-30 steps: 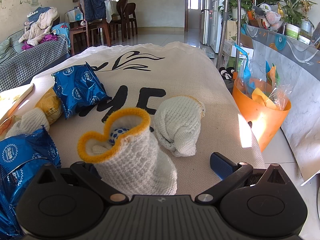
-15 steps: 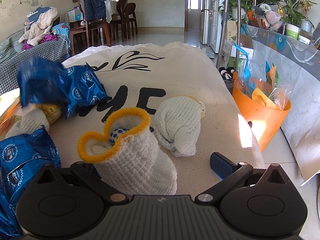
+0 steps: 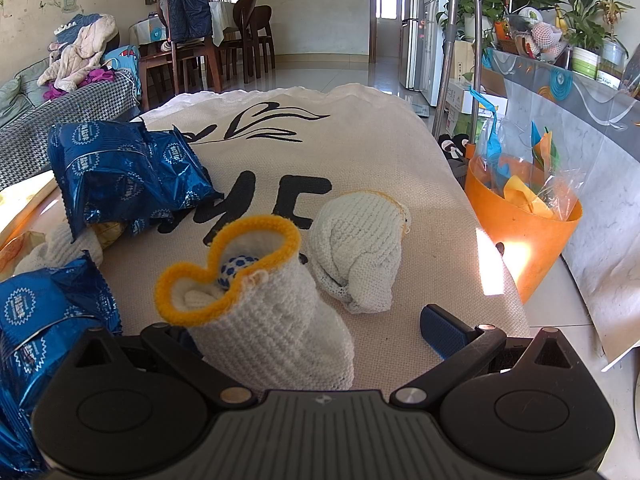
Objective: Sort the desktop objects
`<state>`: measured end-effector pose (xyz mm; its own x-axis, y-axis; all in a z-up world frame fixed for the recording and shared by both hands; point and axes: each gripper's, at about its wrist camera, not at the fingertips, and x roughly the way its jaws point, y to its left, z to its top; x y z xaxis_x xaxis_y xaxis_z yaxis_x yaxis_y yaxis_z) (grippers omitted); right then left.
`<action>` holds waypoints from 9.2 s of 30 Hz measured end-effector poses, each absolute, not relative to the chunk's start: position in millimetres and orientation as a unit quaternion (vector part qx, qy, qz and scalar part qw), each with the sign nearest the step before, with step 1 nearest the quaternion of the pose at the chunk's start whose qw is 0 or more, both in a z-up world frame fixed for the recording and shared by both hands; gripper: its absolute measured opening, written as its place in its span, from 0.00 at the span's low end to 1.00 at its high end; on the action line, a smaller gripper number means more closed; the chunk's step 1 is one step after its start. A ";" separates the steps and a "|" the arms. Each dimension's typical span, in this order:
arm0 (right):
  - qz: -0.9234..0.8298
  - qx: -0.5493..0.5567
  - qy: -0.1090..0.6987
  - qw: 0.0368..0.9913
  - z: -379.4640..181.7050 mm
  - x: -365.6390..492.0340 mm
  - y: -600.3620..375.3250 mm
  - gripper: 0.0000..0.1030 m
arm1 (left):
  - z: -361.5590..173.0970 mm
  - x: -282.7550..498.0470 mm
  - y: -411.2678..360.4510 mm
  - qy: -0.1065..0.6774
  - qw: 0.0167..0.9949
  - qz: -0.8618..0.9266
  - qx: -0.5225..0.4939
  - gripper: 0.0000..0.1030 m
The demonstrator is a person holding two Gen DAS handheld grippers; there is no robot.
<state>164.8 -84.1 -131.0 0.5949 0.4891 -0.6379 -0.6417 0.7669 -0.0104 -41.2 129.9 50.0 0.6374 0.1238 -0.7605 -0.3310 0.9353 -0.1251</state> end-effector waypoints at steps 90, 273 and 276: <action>0.264 -0.106 0.335 0.898 -126.7 150.5 -82.7 1.00 | -14.8 -26.5 99.5 0.483 0.865 0.129 -0.056 0.99; 0.161 0.033 0.557 0.814 -67.6 49.1 -64.4 0.93 | -96.0 25.2 161.7 0.601 0.770 0.164 -0.138 0.99; 0.159 0.041 0.550 0.819 -69.0 51.4 -62.8 0.93 | -97.9 23.5 164.9 0.603 0.767 0.172 -0.139 0.99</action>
<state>51.4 -62.8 -69.0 0.3441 0.3055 -0.8879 -0.2150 0.9461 0.2422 23.5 164.9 -97.9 0.2148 0.0965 -0.9719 -0.4305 0.9026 -0.0055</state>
